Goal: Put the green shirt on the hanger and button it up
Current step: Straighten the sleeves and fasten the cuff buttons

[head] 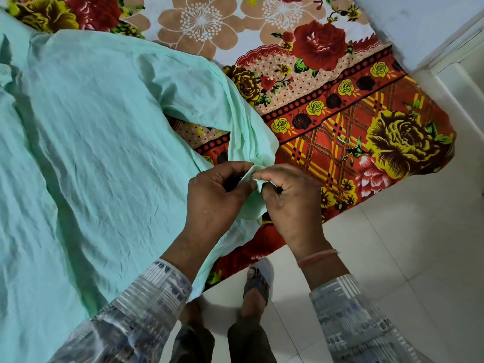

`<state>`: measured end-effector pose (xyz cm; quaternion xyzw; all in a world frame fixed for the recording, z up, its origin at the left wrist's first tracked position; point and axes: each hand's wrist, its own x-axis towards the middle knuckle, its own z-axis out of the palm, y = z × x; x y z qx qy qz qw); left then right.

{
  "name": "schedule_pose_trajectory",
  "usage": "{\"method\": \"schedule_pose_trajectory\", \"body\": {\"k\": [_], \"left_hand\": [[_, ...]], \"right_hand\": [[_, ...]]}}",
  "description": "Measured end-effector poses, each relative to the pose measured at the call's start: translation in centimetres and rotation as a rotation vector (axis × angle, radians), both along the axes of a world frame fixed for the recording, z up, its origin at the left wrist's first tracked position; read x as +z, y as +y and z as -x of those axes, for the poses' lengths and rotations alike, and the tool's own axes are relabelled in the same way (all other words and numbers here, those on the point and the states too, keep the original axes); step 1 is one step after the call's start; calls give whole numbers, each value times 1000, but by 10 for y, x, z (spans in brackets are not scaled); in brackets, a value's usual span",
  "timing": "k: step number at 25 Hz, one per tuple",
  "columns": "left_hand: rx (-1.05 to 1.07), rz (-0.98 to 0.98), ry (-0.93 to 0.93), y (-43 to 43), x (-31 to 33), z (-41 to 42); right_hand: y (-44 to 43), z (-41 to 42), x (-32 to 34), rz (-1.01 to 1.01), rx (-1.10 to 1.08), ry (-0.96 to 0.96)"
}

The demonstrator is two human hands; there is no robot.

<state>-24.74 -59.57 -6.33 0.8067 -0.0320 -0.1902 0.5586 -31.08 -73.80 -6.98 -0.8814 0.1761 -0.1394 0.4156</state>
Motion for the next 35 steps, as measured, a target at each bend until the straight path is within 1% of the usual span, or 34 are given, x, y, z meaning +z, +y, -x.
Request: {"method": "schedule_pose_trajectory", "body": {"k": [4,6,8,9,11,13,16,19,23,27,30,35], "left_hand": [[-11,-69,-70,0,3,-2],[-46,-101,-109,3,3,-2],[-84,-122,-210,7,3,-1],[-91,-126,-286,9,2,1],[-89,-112,-438,9,0,8],[-93,-83,-524,6,-3,15],[-122,-100,-569,6,-5,19],[-150,-183,-615,8,-10,18],[-139,-252,-610,10,-14,14],[-210,-312,-721,16,-13,20],[-325,-313,-796,19,-16,32],[-382,-332,-829,12,-20,41]], "right_hand": [[0,-2,2,45,0,-8],[-2,-2,3,10,21,18],[-4,-2,4,-48,66,73],[-5,-3,4,-31,64,85],[-5,-2,4,96,19,61],[-1,-1,5,163,-43,41],[5,1,3,126,-115,74],[8,2,4,96,-88,97],[6,7,3,237,3,69],[-6,24,-6,406,-56,128],[-6,35,-9,417,-56,160],[-13,42,-18,405,-72,248]]}}
